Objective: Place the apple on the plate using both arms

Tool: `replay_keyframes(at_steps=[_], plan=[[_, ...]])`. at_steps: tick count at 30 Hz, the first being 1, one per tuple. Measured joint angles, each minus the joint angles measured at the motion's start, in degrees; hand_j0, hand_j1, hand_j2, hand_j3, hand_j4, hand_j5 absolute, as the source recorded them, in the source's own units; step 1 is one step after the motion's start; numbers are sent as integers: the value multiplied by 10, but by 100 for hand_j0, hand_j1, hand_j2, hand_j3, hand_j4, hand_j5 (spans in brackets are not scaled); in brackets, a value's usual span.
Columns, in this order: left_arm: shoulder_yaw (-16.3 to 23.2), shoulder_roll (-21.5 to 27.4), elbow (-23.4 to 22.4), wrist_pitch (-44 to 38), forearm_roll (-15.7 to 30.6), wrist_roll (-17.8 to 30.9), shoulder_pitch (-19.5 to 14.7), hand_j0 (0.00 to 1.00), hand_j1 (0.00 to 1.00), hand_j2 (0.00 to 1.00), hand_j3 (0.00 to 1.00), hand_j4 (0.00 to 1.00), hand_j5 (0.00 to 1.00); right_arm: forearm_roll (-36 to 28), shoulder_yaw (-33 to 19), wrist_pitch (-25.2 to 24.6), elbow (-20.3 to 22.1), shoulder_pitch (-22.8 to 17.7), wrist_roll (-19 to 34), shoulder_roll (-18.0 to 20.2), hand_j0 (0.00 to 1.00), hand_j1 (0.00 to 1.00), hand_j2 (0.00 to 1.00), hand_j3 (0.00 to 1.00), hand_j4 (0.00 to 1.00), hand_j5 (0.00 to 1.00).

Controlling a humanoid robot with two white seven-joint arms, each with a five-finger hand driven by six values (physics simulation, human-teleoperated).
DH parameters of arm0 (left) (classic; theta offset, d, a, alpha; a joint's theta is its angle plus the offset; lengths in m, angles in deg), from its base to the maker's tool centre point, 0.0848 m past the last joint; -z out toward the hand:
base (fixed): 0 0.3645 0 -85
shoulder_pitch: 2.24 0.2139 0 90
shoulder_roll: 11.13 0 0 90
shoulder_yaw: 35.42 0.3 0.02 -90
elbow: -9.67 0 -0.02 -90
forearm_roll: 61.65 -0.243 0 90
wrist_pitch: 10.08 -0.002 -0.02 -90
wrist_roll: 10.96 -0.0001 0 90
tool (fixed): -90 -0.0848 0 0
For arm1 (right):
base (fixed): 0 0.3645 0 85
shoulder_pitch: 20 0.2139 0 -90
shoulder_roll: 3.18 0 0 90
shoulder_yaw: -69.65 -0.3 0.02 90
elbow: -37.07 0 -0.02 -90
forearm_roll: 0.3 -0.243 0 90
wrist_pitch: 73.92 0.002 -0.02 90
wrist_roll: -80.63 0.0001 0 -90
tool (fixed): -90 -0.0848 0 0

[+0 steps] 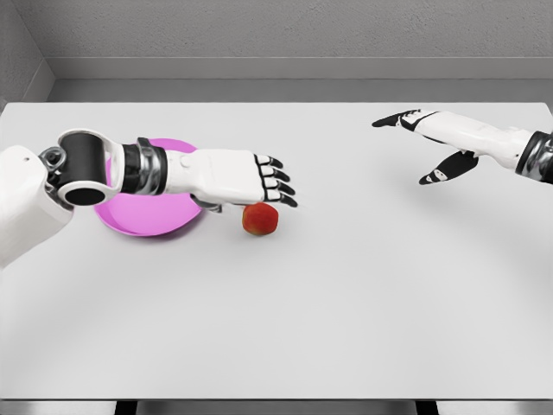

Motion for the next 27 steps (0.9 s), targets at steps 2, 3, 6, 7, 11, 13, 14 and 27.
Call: replay_keyframes(at_steps=[2,3,6,7,11,13,14,27], plan=[[2,-1,-9,0,-4,0,0,100,100,100,100,100,100,0,0,0,-1,0,0,0,100,100,100,100,100,100],[4,-2,-11,0,-5,0,0,100,100,100,100,100,100,0,0,0,-1,1,0,0,100,100,100,100,100,100],[11,-5,-16,0,-7,0,0,100,100,100,100,100,100,0,0,0,-1,-1,0,0,100,100,100,100,100,100],[14,-7,-16,0,-8,0,0,100,100,100,100,100,100,0,1,0,-1,-1,0,0,100,100,100,100,100,100],[31,-16,-18,0,-9,0,0,100,100,100,100,100,100,0,1,0,-1,-1,0,0,100,100,100,100,100,100],[34,-19,-22,0,-10,0,0,100,100,100,100,100,100,0,1,0,-1,-1,0,0,100,100,100,100,100,100],[37,-21,-28,0,-11,0,0,100,100,100,100,100,100,0,2,0,-1,-1,0,0,100,100,100,100,100,100],[46,-51,-83,0,-22,1,-3,100,100,100,100,100,100,1,2,0,-1,-2,0,-1,100,100,100,100,100,100]])
